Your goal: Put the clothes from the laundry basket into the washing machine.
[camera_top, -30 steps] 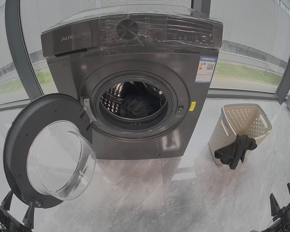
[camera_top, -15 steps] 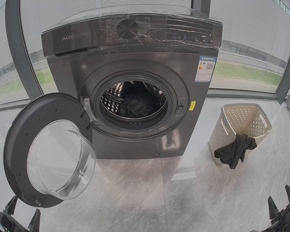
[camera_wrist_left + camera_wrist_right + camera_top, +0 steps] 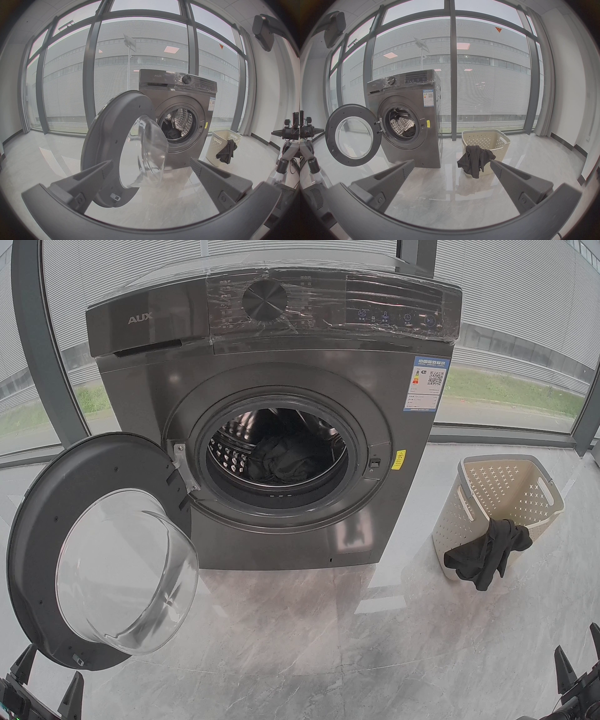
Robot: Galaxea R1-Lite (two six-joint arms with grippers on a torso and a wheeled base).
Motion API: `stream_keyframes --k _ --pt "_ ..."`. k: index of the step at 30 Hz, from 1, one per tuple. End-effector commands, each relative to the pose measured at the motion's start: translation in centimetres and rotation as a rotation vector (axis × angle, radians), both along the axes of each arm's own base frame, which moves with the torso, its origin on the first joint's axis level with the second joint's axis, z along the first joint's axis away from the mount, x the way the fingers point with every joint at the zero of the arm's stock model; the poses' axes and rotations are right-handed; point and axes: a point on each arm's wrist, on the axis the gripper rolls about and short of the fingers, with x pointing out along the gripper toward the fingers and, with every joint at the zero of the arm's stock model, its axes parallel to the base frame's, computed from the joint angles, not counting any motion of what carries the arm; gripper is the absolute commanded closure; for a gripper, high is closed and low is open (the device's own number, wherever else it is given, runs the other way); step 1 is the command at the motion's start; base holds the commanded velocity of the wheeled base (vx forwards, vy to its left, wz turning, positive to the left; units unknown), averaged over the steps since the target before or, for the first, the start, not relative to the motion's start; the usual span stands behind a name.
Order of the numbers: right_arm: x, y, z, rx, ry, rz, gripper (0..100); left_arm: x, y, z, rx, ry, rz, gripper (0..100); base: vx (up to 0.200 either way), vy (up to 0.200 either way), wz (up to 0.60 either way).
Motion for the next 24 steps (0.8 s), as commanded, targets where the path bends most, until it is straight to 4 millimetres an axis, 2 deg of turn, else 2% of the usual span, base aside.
stream_keyframes --k 1,20,24 --pt "0.02 0.00 -0.43 0.000 0.003 0.000 0 0.04 0.00 -0.47 0.001 0.005 0.001 0 0.000 -0.200 0.00" --pt "0.02 0.00 -0.43 0.000 0.003 0.000 0 0.04 0.01 -0.47 -0.002 0.005 0.005 0 0.000 -0.200 0.00" --pt "0.02 0.00 -0.43 0.000 0.003 0.001 0 0.04 0.01 -0.47 -0.001 0.005 0.005 0 0.000 0.000 0.00"
